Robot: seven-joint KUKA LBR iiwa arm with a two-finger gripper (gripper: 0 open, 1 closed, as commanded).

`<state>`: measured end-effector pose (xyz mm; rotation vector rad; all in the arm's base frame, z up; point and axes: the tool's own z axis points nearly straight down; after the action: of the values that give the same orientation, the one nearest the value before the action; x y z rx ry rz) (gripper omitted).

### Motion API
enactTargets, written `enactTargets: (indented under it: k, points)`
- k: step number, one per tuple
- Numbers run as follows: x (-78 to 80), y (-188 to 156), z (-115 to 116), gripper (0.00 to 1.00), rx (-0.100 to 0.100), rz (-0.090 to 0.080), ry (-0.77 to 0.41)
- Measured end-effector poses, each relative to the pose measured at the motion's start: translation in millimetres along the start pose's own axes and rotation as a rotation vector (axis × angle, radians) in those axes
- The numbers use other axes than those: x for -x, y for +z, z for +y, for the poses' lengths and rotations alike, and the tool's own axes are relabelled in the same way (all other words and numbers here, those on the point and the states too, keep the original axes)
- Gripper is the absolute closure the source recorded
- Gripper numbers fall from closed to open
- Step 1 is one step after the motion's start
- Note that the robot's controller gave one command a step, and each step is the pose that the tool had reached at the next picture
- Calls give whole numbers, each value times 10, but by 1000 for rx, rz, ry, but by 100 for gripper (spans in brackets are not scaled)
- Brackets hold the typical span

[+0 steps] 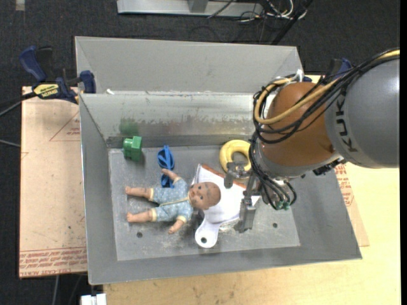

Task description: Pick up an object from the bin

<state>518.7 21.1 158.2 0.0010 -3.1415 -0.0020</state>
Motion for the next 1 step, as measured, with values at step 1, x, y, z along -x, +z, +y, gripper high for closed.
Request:
enactTargets:
  k: [1]
  points:
    - [2, 99, 35, 0, -1, -5, -57]
